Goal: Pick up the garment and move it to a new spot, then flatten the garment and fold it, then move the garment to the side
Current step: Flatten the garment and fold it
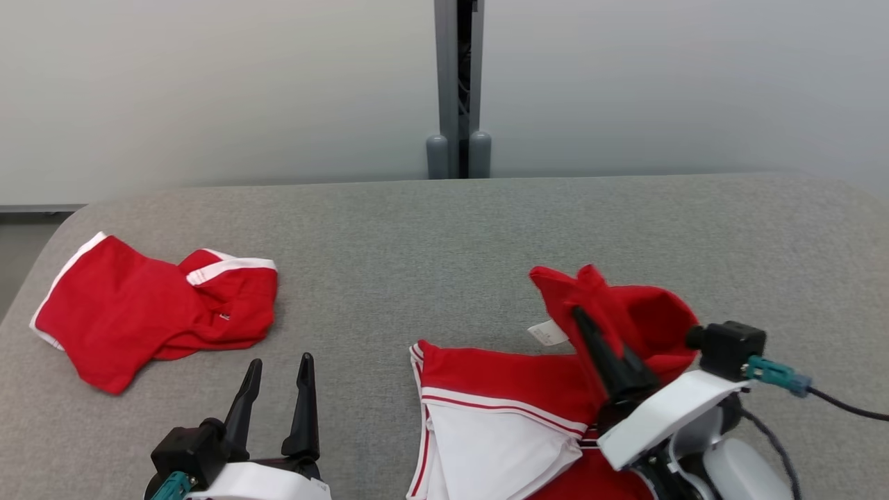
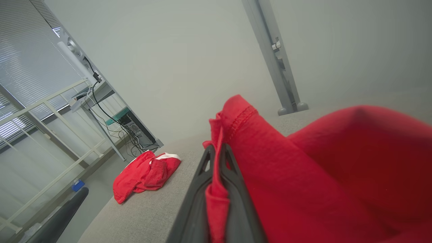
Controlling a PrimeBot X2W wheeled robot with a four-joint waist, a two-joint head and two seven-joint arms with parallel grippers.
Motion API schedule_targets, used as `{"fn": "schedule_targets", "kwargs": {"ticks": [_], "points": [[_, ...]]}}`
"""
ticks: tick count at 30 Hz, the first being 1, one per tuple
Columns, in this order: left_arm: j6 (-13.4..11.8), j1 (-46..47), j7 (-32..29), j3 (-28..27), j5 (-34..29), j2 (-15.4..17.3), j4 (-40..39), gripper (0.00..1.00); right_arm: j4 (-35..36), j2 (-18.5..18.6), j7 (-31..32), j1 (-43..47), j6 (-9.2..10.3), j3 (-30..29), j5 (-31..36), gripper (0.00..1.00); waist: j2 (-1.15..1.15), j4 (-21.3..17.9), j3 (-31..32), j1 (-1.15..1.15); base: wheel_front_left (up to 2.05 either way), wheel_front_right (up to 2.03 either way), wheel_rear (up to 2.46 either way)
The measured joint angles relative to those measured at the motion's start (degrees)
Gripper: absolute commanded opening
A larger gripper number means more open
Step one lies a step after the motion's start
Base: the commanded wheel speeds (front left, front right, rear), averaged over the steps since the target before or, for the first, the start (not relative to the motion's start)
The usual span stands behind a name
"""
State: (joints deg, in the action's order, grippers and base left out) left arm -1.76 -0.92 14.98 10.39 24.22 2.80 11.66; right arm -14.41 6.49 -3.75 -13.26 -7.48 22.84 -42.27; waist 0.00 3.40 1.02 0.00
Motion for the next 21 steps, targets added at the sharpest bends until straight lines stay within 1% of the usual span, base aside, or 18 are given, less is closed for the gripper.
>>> {"fn": "schedule_targets", "kwargs": {"ticks": [5,11,15,18,21], "points": [[-0.1,0.0,0.0,0.1,0.6,0.0,0.0,1.0,1.9,-2.5,3.6,1.8,0.0,2.3,1.9,0.0,0.0,1.9,-0.3,0.0,0.0,0.0,0.0],[-0.2,0.3,0.0,0.6,1.1,0.0,0.1,1.0,1.5,-3.4,5.3,1.8,0.0,4.1,4.0,0.0,0.0,4.4,-1.2,0.0,0.0,0.0,0.0],[-0.3,0.8,0.0,1.1,1.5,0.0,0.2,1.0,-0.7,-3.6,5.8,1.0,0.0,4.1,5.6,0.0,0.0,6.4,-2.4,0.0,0.0,0.0,0.0],[-0.3,1.5,0.0,1.6,1.8,0.0,0.1,1.0,-2.8,-3.7,5.8,0.8,0.0,4.3,5.5,0.0,0.0,8.1,-3.4,0.0,0.0,0.0,0.0],[-0.4,1.7,0.0,2.0,2.3,0.0,0.2,1.0,-5.0,-3.7,5.9,0.6,0.01,6.0,5.5,0.0,0.0,9.8,-4.5,0.0,0.0,0.0,0.0]]}}
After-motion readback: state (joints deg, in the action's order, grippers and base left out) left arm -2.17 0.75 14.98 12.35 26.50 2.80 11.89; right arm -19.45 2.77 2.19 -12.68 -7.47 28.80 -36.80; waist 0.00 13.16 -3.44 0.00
